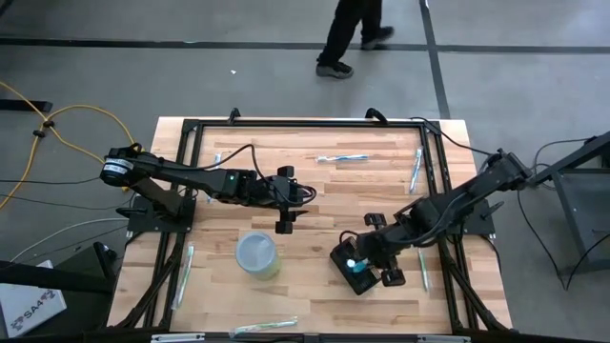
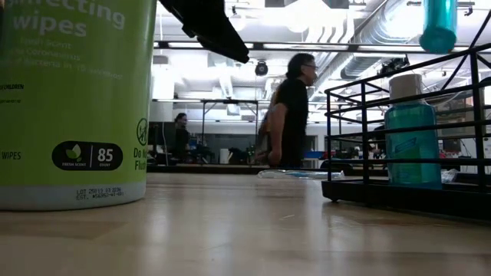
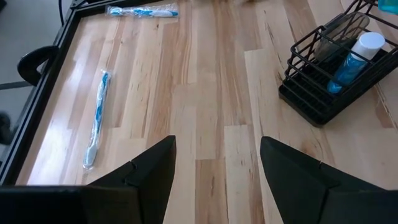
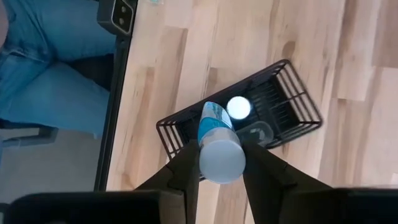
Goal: Pick & Place toothbrushing station
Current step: Put the blue mouthwash into the black mesh organizer
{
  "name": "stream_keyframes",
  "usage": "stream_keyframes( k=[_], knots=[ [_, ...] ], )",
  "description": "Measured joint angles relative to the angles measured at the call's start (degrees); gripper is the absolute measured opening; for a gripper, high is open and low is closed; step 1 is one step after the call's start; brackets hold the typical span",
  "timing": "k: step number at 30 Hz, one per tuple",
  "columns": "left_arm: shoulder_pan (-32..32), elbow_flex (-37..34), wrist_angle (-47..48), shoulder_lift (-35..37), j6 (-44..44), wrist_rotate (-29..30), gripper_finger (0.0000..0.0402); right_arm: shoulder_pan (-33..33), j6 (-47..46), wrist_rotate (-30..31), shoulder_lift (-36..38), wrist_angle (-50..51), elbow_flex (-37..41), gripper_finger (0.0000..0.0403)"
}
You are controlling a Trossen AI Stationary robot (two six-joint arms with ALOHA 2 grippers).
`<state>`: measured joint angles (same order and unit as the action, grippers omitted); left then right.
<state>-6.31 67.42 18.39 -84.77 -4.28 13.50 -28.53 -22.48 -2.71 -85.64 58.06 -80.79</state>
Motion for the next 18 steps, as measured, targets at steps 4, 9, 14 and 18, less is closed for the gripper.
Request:
stream_keyframes(
  k=[4, 9, 14, 18],
  knots=[
    [0.0, 0.0, 0.0, 0.0, -0.03, 0.0, 0.0226, -0.02, 0.02, -0.88, -2.11, 0.04, 0.0, 0.0089],
    [0.0, 0.0, 0.02, 0.0, 0.03, 0.0, 0.0226, -0.35, -0.03, -0.88, -2.98, 0.02, 0.02, 0.0089],
    [0.0, 0.0, 0.02, 0.0, 0.01, 0.0, 0.0226, -0.35, -0.49, -0.56, -2.93, -0.47, 0.02, 0.0089],
    [0.0, 0.0, 0.02, 0.0, 0.01, 0.0, 0.0226, -0.35, -1.42, -0.25, -3.1, -0.49, 0.02, 0.0089]
  ],
)
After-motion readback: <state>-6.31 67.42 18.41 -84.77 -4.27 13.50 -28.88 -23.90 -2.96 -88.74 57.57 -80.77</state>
